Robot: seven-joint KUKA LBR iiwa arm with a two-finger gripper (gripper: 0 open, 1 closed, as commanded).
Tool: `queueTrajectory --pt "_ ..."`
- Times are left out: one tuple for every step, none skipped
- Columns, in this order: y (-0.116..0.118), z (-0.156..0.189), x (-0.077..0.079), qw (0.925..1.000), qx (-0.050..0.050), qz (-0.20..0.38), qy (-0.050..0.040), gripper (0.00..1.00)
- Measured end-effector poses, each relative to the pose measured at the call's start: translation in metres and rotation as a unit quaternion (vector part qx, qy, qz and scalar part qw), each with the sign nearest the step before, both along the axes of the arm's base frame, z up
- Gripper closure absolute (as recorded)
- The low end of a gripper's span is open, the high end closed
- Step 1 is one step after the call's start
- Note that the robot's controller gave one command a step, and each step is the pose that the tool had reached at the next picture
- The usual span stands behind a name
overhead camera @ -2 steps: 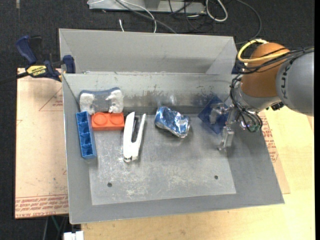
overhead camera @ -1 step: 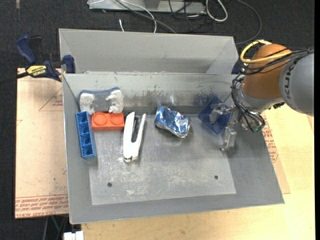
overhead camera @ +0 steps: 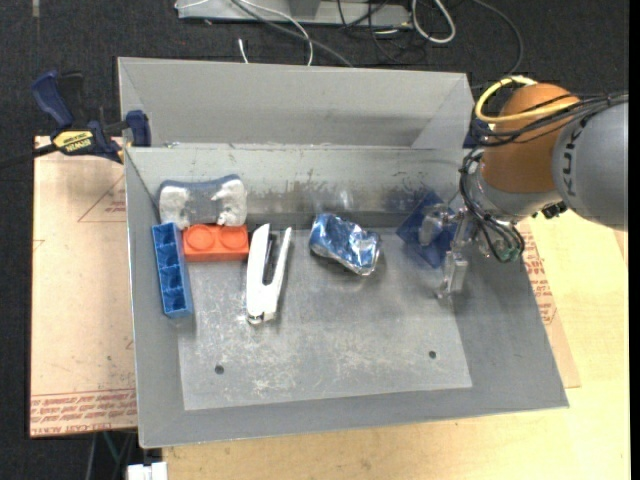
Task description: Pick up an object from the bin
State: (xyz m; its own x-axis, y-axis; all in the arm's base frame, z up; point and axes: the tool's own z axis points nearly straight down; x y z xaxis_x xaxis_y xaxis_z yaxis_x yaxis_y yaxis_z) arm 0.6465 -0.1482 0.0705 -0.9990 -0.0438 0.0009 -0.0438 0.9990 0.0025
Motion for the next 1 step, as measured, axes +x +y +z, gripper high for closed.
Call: queueTrajectory --pt "-0.0022 0.0005 -0.002 0.9999 0.0 0.014 -0.0038 0.0"
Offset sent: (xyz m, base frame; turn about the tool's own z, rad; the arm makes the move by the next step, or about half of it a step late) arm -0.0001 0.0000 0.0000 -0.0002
